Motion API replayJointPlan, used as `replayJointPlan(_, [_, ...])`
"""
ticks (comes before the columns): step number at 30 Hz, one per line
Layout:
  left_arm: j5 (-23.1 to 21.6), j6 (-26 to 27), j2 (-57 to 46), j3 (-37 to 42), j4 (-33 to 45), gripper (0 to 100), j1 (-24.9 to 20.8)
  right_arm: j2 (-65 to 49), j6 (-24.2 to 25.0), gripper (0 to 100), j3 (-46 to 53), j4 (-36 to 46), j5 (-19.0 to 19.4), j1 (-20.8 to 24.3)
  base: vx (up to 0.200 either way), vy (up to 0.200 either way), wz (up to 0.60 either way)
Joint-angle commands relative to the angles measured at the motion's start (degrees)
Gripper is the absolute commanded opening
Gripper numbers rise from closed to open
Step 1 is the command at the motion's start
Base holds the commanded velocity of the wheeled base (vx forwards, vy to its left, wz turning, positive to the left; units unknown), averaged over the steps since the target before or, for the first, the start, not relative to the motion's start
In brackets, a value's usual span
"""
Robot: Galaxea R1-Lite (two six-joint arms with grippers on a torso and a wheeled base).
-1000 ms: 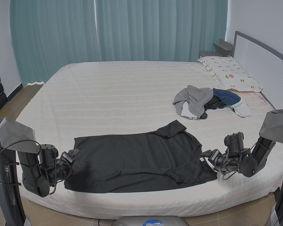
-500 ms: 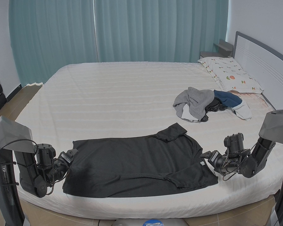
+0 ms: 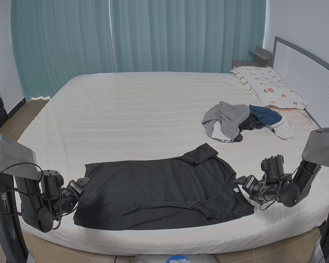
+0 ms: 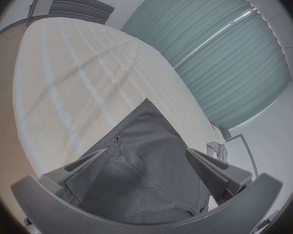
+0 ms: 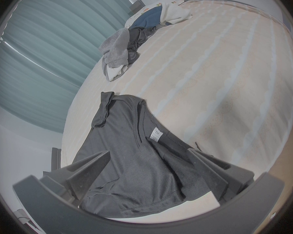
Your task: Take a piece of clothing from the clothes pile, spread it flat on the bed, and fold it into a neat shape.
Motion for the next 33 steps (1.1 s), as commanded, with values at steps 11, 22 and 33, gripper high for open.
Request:
replayJointPlan(11, [-2.63, 5.65, -0.61, 0.36, 0.42, 100, -0.60, -0.44, -1.67, 100, 0.75, -0.02, 0.27, -0.25, 0.000, 0.000, 0.00])
replayJointPlan(22, [-13.44, 20.15, 3.17, -5.00, 4.20, 100, -0.69, -2.46, -8.00, 100, 6.47, -6.62, 9.06, -4.73, 0.000, 0.000, 0.00])
replayJointPlan(33, [-12.30, 24.20, 3.96, -10.01, 14.22, 100, -0.60, 2.11, -11.34, 100, 10.60, -16.46, 9.68, -4.46, 0.000, 0.000, 0.00])
